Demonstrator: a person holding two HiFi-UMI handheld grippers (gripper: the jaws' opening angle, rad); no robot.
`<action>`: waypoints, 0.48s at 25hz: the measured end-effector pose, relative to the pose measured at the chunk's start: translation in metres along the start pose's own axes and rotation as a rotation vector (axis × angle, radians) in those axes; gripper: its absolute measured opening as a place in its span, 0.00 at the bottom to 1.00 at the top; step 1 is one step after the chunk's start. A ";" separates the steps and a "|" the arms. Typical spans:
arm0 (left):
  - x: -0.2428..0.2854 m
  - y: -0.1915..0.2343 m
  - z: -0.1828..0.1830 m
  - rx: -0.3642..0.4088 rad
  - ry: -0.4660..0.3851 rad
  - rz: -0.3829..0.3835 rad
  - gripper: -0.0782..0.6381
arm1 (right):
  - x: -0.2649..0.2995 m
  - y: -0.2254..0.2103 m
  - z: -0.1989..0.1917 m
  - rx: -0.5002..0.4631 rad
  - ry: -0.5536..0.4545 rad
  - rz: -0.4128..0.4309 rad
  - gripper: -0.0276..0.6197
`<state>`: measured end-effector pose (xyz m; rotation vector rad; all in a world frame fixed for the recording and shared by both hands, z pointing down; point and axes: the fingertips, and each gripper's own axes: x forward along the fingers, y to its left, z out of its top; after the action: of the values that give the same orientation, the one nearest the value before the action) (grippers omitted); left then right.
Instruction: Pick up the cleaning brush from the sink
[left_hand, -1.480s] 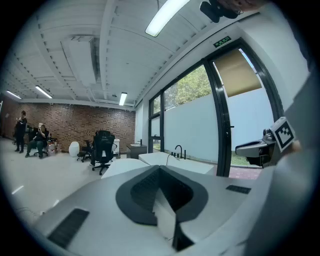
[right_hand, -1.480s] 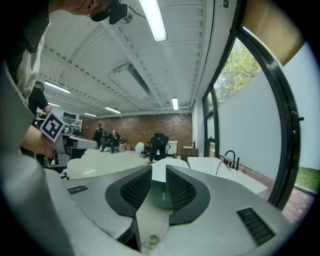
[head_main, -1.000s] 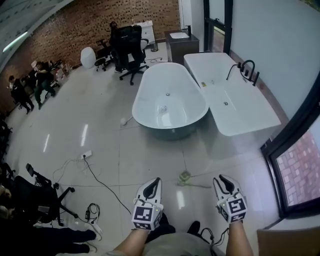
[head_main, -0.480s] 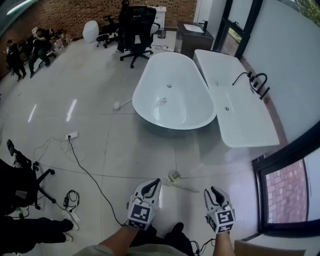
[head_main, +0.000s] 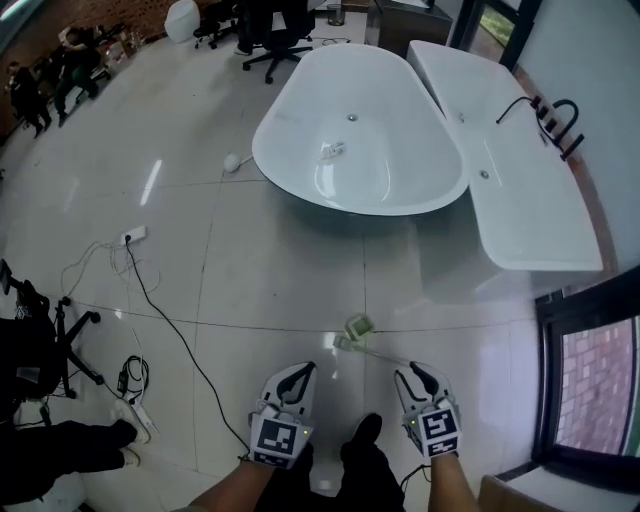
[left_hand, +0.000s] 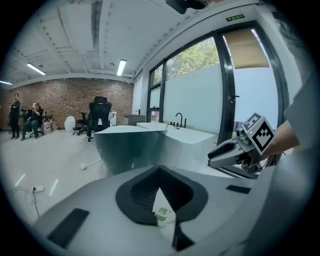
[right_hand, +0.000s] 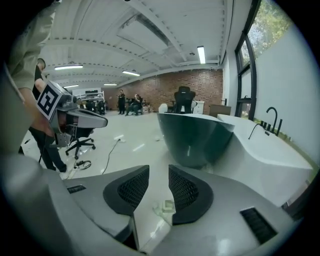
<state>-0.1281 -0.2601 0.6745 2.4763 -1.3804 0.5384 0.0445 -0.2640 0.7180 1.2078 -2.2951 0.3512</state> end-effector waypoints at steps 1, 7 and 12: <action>0.018 0.002 -0.016 0.012 0.000 0.000 0.10 | 0.020 -0.003 -0.019 -0.010 0.011 0.016 0.25; 0.141 0.014 -0.132 0.032 -0.013 -0.007 0.10 | 0.152 -0.034 -0.153 -0.066 0.067 0.085 0.28; 0.235 0.030 -0.223 0.048 -0.042 0.005 0.10 | 0.248 -0.051 -0.256 -0.128 0.111 0.148 0.28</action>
<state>-0.0834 -0.3667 0.9785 2.5369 -1.4055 0.5295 0.0529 -0.3476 1.0682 0.9362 -2.2792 0.3112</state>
